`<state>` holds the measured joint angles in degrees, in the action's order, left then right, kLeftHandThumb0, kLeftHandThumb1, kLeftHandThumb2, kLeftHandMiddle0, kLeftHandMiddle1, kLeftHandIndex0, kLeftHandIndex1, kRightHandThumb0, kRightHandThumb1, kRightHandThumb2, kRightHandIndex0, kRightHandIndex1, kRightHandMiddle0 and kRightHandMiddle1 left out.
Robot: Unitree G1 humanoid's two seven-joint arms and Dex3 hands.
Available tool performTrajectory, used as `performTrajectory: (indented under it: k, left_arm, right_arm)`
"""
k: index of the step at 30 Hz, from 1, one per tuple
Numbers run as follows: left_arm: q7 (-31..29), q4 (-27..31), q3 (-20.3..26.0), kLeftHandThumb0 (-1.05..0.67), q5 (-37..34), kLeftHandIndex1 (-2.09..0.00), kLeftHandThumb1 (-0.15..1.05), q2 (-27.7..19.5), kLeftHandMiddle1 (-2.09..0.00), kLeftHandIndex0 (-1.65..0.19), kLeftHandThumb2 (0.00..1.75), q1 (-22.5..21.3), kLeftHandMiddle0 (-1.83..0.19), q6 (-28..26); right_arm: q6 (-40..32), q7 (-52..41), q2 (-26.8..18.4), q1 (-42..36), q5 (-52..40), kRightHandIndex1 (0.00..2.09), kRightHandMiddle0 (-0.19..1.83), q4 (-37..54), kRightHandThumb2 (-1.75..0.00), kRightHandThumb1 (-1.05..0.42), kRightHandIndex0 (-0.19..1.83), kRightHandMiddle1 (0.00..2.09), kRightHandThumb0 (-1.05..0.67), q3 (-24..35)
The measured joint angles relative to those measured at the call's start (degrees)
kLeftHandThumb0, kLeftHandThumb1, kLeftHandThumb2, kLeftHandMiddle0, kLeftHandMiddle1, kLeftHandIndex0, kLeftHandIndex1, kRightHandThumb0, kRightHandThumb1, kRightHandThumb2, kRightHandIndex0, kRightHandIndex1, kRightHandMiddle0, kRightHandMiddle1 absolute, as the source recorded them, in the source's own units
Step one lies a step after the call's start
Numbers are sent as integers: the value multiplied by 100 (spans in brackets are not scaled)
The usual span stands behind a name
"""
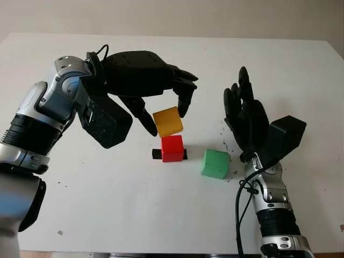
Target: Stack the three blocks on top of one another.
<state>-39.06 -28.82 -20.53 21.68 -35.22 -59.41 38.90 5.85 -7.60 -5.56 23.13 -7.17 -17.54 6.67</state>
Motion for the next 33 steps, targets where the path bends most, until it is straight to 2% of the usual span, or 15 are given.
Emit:
performTrajectory:
  k: [8, 17, 22, 33]
  left_arm:
    - [219, -621, -63, -45, 336, -146, 94, 166, -5, -43, 5, 13, -18, 394]
    - [404, -1053, -86, -41, 473, -145, 93, 292, -6, -42, 5, 6, -19, 616]
    - [413, -1163, -86, -41, 451, -149, 93, 374, -6, -41, 5, -2, -19, 649]
    - [-86, -1154, -85, -42, 73, -150, 96, 570, -5, -36, 6, -22, -19, 408]
  right_arm:
    - [-75, -8, -1, -19, -12, 0, -19, 22, -47, -105, -19, 0, -77, 1]
    - [-45, -18, -2, -74, -5, 0, -18, 156, -47, -105, -19, 1, -75, 5]
    - [1, 22, -1, -154, 14, 1, -16, 195, -45, -105, -19, 3, -75, 5]
    - [-1, 44, -5, -185, 4, 2, -16, 230, -45, -105, -19, 4, -75, 8]
